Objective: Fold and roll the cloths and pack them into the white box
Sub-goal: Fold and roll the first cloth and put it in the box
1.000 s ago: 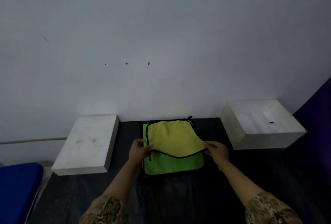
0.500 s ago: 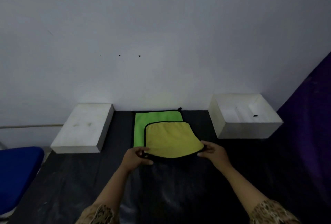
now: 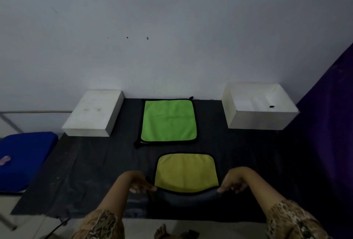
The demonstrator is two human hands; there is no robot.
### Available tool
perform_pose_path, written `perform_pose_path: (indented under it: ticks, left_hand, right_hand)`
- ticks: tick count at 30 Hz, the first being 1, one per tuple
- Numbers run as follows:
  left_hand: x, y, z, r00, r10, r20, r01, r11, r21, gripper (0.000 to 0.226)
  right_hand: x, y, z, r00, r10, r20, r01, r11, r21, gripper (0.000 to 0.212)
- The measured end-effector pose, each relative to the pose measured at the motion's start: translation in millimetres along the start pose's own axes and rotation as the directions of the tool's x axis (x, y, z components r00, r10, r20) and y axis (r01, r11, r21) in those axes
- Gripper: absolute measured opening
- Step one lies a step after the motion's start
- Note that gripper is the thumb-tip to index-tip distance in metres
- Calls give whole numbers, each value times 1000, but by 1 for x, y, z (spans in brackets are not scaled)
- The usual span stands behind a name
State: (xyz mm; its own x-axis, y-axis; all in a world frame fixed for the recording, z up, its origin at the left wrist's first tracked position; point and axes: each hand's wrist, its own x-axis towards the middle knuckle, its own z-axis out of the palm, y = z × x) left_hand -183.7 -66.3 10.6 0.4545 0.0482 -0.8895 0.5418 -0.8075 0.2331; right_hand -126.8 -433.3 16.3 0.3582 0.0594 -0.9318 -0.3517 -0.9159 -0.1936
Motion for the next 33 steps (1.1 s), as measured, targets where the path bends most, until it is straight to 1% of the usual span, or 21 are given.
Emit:
perform_pose_path:
  ticks: [2,4,5,7,8,10,12,14,19,23,26,27,28,29,30,31,32,33]
  left_hand:
    - [4,1,0,982,96,-163,-103,994,-34,42]
    - [12,2,1,927,155,-342,-211,968,-133,40]
    - [14,3,3,899,167,-404,-265,944,-199,36]
    - [19,7,6,861,183,-474,-356,883,-306,21]
    - [22,9,7,843,189,-504,-387,864,-323,14]
    - [28,14,7,807,188,-559,-415,854,-313,14]
    - [35,20,3,789,185,-586,-409,870,-277,11]
    - [45,23,-4,780,177,-601,-411,868,-278,9]
    - [67,34,-19,764,190,-616,-438,854,-280,14]
    - [84,39,-22,769,194,-609,-438,853,-282,15]
    - [91,39,-19,769,182,-612,-430,856,-286,19]
    - [92,40,-18,761,175,-624,-427,860,-280,23]
    - [93,40,-17,738,164,-655,-423,868,-259,29]
    - [92,39,-14,693,153,-704,-414,884,-216,36]
    - [91,38,-12,632,156,-759,-399,905,-146,40]
    - [89,38,-8,566,195,-801,-390,919,-51,40]
    - [87,37,-3,511,280,-813,-402,914,62,40]
    - [86,37,3,477,397,-784,-428,884,188,42]
  right_hand:
    - [2,0,-3,990,-80,-112,86,995,46,38]
    - [8,-3,-7,951,-156,-267,194,973,124,45]
    - [11,-4,-8,924,-179,-338,244,957,160,44]
    - [19,-7,-9,874,-197,-445,319,922,219,37]
    - [24,-8,-9,850,-202,-486,351,906,237,33]
    - [32,-10,-7,811,-202,-549,402,875,271,20]
    - [40,-12,-6,782,-184,-596,442,837,321,8]
    - [47,-15,-6,759,-164,-630,470,808,356,11]
    - [62,-20,-11,744,-85,-662,453,793,407,8]
    - [72,-22,-13,755,-43,-655,428,789,441,11]
    - [79,-21,-12,760,-18,-649,414,784,463,4]
    - [81,-21,-11,753,-7,-658,411,785,462,4]
    - [83,-21,-9,736,7,-677,414,787,458,9]
    - [84,-22,-5,707,28,-707,414,794,445,14]
    - [83,-22,0,665,51,-745,404,814,417,18]
    - [82,-23,5,625,72,-778,384,838,387,22]
    - [81,-23,12,592,91,-801,364,856,366,26]
    - [80,-23,19,571,111,-813,347,866,361,32]
